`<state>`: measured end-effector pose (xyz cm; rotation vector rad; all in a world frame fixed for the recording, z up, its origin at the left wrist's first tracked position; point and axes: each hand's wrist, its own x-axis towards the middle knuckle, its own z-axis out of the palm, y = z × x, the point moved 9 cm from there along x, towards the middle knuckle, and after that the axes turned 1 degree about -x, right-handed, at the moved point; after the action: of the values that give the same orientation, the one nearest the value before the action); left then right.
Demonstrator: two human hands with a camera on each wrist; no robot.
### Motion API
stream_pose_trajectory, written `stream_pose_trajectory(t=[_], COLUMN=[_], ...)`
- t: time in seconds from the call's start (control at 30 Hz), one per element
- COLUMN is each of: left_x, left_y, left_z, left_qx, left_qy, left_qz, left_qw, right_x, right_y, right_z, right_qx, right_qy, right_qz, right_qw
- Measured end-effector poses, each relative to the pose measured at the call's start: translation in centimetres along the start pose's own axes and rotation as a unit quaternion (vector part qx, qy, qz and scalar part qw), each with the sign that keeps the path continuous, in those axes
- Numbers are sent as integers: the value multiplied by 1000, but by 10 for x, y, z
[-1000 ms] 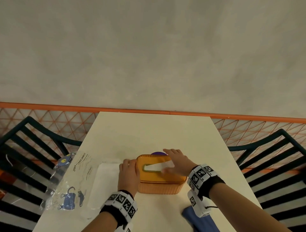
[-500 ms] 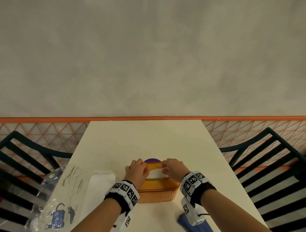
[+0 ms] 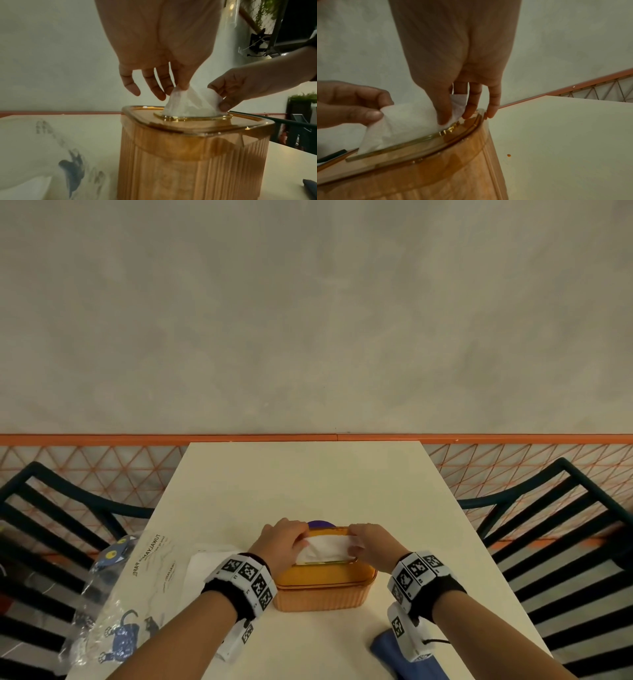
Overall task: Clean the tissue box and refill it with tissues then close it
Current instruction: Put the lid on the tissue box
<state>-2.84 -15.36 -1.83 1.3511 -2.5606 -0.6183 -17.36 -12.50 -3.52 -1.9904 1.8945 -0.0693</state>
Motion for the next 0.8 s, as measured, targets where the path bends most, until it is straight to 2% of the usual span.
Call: stream_pose_trajectory(t=[0.1, 0.17, 0.23, 0.43, 0.5, 0.6, 0.8], left_x=[-1, -3, -7, -9, -8, -5, 0], left_y=[-1, -15, -27, -28, -23, -16, -10], left_z=[1, 7, 6, -10, -4, 14, -11], left_qx=[12, 60, 76, -51, -41, 31, 56], left_qy=[-25, -74, -93, -64, -93, -161, -109], left_qz=[1, -29, -54, -41, -44, -42, 6], left_qw=[1000, 995, 991, 996, 994, 986, 992], right_x=[-1, -2, -4, -1, -1, -1, -1], right_y=[1, 3, 6, 5, 2, 0, 1], right_z=[1, -2, -4, -3, 1, 1, 0], right_qx=[-1, 7, 16, 10, -3, -20, -48], right_qy=[-8, -2, 8, 7, -5, -1, -1], right_qz=[-11, -14, -13, -14, -20, -40, -36], right_qw=[1000, 1000, 1000, 1000, 1000, 999, 998])
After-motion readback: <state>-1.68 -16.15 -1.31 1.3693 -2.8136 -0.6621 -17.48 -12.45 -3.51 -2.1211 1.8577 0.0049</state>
